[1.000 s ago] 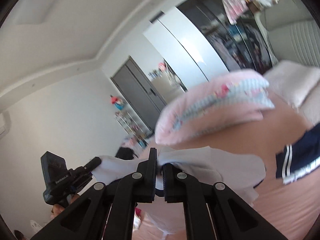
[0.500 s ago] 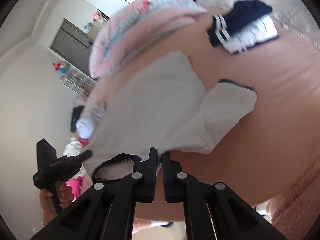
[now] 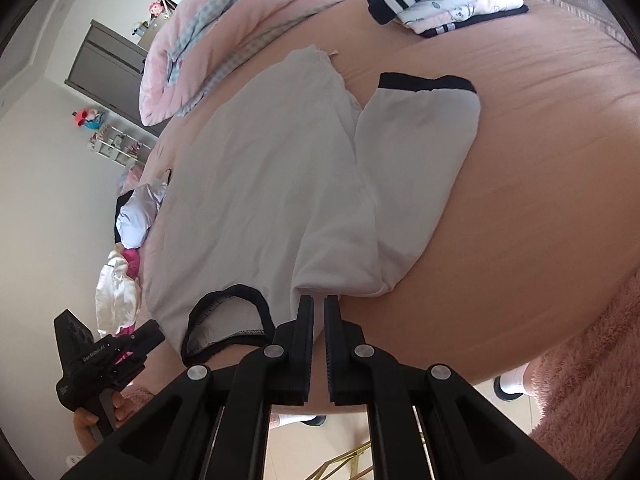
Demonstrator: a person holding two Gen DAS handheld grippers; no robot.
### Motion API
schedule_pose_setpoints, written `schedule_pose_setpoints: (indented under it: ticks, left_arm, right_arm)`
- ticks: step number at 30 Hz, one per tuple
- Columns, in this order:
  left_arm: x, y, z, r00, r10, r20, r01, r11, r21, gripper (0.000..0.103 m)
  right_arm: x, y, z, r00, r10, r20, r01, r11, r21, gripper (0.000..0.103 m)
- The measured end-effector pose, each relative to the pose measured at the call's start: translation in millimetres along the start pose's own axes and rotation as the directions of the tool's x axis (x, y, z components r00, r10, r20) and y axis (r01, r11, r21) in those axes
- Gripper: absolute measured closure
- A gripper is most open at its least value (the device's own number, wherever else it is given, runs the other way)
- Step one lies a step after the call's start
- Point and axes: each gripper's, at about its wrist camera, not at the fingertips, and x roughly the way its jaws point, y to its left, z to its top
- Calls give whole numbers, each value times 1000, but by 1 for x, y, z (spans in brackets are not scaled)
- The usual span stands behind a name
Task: Fold clothes
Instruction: 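Lower the grey shirt back onto the bed with both grippers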
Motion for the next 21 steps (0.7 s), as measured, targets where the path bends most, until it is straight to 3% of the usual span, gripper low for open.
schedule_pose_setpoints:
  ticks: [2, 5, 6, 11, 14, 15, 21]
  left_arm:
    - [5, -1, -7, 999, -45, -13, 45, 999, -2, 80]
    - [23, -7, -14, 998, 5, -58, -4, 1000, 8, 80]
    - [24, -6, -16, 998, -14, -64, 14, 1000, 5, 80]
    - [25, -1, -25, 990, -106, -89, 104, 994, -29, 80]
    - [28, 3, -27, 989, -119, -88, 113, 991, -72, 80]
    - [26, 2, -28, 989, -117, -86, 111, 991, -68, 80]
    - [30, 2, -30, 993, -95, -67, 90, 993, -71, 80]
  right_arm:
    - [9, 10, -3, 1000, -5, -21, 5, 1000, -26, 99]
    - [27, 13, -7, 997, -38, -70, 35, 999, -36, 98]
    - [34, 11, -9, 995, -36, -92, 34, 999, -22, 98]
    - [26, 8, -14, 993, 87, -81, -86, 996, 24, 95]
    - [20, 8, -13, 988, 125, -89, -122, 992, 44, 88]
    - [17, 8, -14, 987, 128, -93, -124, 991, 45, 84]
    - [22, 7, -21, 992, 74, -107, -71, 997, 28, 81]
